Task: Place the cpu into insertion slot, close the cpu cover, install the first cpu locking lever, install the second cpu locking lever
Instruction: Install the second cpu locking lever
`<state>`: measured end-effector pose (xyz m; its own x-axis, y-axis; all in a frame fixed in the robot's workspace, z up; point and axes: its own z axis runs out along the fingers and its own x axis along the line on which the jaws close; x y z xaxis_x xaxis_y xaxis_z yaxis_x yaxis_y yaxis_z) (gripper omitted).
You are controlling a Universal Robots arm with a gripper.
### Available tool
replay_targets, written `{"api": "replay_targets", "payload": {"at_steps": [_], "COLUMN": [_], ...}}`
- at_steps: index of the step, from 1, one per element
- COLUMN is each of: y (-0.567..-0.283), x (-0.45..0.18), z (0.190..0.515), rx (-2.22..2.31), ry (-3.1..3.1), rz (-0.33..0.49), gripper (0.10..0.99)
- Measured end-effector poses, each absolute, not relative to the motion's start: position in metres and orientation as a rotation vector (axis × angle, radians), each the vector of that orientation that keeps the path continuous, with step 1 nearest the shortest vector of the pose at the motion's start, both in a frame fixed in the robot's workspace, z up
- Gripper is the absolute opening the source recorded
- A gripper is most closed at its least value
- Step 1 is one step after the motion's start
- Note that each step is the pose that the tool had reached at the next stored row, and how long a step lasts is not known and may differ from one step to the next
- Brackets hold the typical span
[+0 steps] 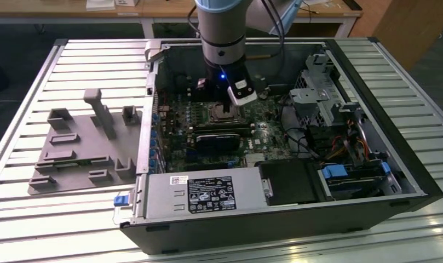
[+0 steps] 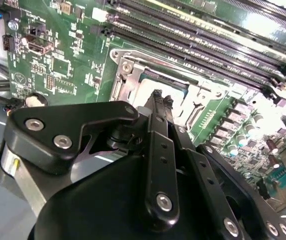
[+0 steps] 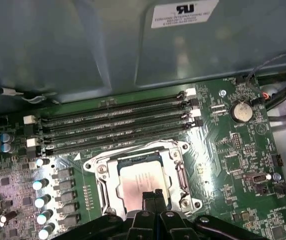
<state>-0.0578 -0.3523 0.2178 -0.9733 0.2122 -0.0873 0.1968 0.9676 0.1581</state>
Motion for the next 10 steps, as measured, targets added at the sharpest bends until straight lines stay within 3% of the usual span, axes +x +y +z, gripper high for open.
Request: {"api": "replay_targets", "payload": {"at_steps": [10], "y": [-0.3512], "x": [-0.0578], "z": [0.2225], "rx": [0.313], "ry": [3.013], "rz": [0.222], "gripper": [0.102]}}
